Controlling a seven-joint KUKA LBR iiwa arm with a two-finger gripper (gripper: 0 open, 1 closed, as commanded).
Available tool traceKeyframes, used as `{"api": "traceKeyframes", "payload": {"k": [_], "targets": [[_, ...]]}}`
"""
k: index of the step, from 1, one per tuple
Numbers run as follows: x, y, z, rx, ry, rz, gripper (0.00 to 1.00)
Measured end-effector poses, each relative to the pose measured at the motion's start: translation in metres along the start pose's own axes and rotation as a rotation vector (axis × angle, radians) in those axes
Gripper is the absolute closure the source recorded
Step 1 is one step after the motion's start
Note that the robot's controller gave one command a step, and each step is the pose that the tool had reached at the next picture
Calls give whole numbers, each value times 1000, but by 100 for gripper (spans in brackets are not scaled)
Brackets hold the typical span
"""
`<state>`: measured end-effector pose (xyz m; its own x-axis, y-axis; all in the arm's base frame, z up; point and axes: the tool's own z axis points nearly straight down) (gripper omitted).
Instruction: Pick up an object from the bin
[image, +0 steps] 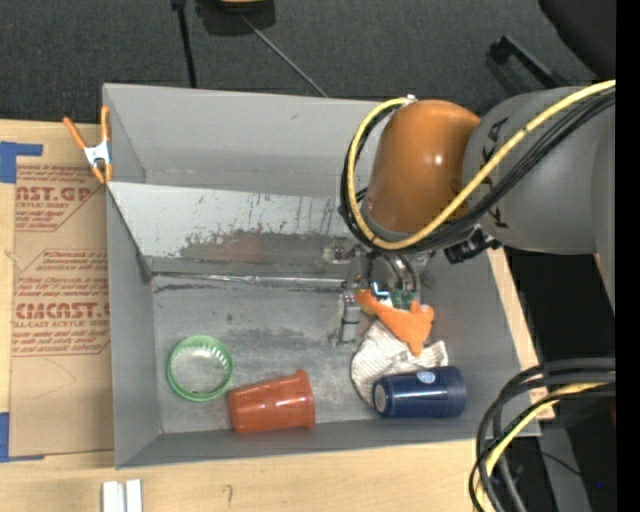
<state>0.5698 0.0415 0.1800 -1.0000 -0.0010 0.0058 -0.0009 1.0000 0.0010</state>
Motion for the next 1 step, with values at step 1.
{"api": "traceKeyframes", "payload": {"k": [1], "targets": [[-1,0,-5,0,-7,0,0]]}}
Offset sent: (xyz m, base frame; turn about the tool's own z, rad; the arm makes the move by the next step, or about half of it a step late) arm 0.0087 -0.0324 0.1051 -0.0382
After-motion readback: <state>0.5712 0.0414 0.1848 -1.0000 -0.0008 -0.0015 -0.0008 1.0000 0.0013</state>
